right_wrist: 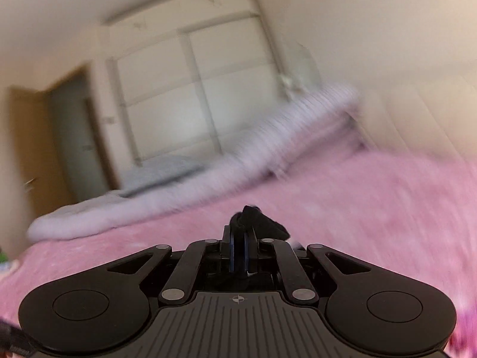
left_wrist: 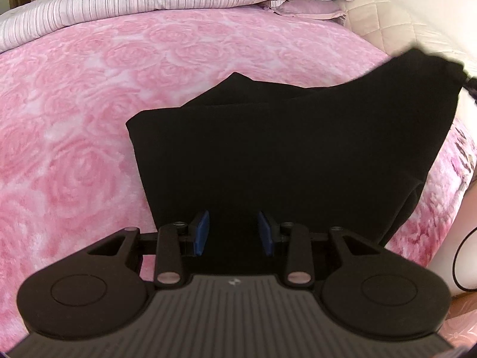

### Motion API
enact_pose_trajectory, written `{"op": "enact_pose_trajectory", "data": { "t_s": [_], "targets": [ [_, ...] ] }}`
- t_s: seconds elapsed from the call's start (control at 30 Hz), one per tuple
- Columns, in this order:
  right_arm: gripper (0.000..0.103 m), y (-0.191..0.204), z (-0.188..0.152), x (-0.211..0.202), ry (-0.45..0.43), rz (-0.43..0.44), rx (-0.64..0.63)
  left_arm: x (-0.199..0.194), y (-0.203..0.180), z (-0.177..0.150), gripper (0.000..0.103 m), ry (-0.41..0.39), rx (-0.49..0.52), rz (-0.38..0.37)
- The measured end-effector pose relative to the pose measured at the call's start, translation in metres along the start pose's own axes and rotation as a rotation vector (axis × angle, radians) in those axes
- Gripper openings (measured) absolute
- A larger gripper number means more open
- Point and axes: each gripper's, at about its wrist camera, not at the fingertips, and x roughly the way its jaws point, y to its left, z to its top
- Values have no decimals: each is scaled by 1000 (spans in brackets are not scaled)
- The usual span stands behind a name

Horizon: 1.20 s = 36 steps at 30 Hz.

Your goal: Fold clothes

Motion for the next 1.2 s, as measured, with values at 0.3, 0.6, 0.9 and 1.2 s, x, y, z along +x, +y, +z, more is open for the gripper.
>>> {"op": "enact_pose_trajectory", "data": {
  "t_s": [0.3, 0.6, 0.9, 1.2],
  "targets": [
    [5, -52, -38, 45, 225, -241, 212, 0, -4, 3, 32, 1, 13, -2],
    [47, -15, -10, 18, 157, -547, 37, -21, 1, -2, 32, -14, 4, 50],
    [47, 43, -56, -2, 320, -113, -67, -34, -10, -28, 31, -16, 42, -2],
    [47, 83, -71, -16, 356, -82, -119, -40, -16, -41, 29, -12, 85, 57]
  ]
}}
